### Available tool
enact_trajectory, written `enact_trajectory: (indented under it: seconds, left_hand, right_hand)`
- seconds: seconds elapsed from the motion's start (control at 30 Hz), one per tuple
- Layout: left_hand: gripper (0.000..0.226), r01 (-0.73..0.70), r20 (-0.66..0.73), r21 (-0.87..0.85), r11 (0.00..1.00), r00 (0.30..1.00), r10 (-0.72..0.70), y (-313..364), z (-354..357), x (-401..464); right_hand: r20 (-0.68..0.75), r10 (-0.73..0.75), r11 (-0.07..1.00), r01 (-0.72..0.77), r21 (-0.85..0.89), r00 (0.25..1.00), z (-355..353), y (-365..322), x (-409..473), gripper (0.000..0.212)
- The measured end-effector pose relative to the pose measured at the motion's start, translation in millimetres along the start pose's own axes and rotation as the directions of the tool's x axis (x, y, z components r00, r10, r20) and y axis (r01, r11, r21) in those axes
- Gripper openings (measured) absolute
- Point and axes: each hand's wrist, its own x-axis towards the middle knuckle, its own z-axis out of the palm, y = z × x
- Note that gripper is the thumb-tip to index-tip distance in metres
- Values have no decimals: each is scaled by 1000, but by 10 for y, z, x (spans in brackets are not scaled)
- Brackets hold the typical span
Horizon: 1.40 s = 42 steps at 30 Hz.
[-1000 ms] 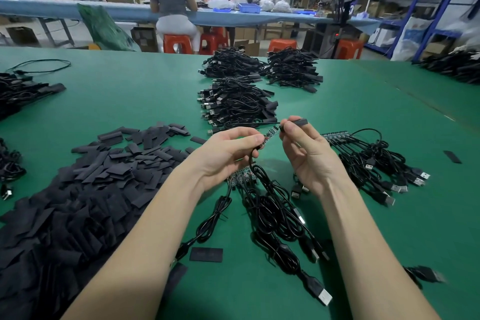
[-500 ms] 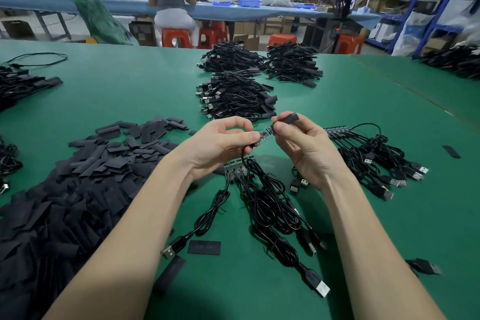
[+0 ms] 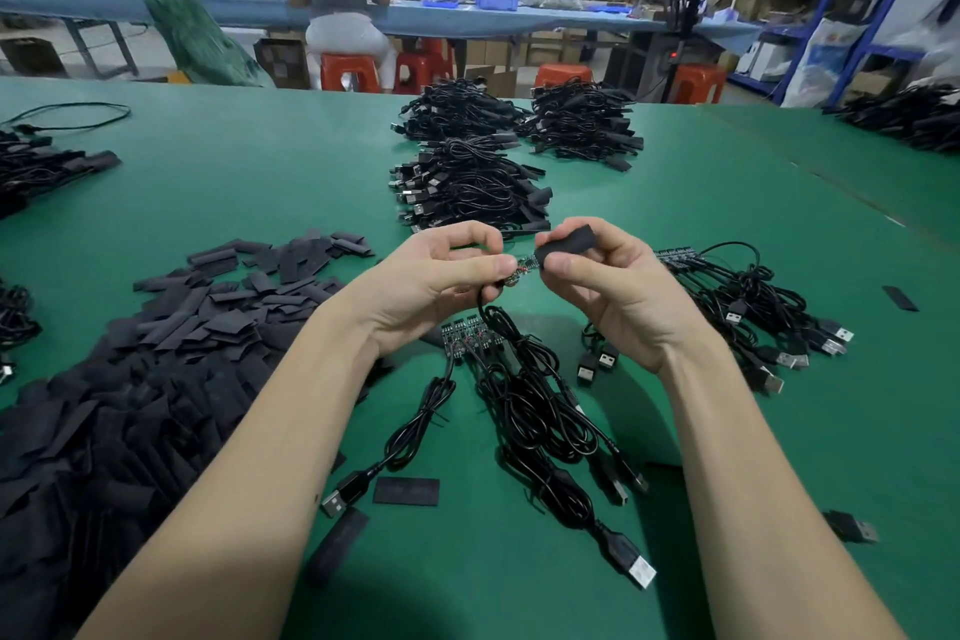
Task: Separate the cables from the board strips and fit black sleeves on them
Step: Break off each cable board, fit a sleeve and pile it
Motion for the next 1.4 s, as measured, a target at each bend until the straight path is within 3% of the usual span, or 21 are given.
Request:
enact_trajectory:
  seconds: [0.27, 0.47, 0.63, 0.87, 1.07, 1.2, 1.33, 1.4]
  left_hand:
    - [20, -11, -16, 28, 1000, 1000, 11, -9, 24, 21]
    - [13, -68, -199, 232, 970, 973, 116, -62, 78, 92]
    - [11, -132, -175, 386, 913, 961, 213, -75, 77, 79]
    - [7, -227, -162, 458, 860, 929, 332, -101, 102, 93]
    - [6, -282, -150, 449, 848, 912, 383, -98, 125, 95]
    - [6, -274, -162, 443, 854, 912, 376, -129, 129, 104]
    - [17, -207, -159, 371, 905, 946, 282, -151, 139, 134]
    - [15, -185, -213, 325, 928, 941, 263, -184, 169, 159]
  right_hand:
    - [-2, -28, 998, 27, -53, 1000, 38, 31, 11, 23]
    - [-171, 36, 997, -23, 79, 985, 16, 48, 30, 16]
    - [-270, 120, 986, -83, 146, 955, 3, 52, 38, 19]
    - [-250, 147, 979, -105, 173, 957, 10, 71, 29, 15]
    - [-209, 163, 962, -109, 250, 964, 41, 106, 39, 13]
    - [-220, 149, 975, -105, 198, 964, 38, 118, 40, 16]
    - [-342, 40, 990, 8, 138, 939, 25, 114, 39, 40]
    - [-381, -45, 996, 72, 57, 923, 63, 134, 54, 39]
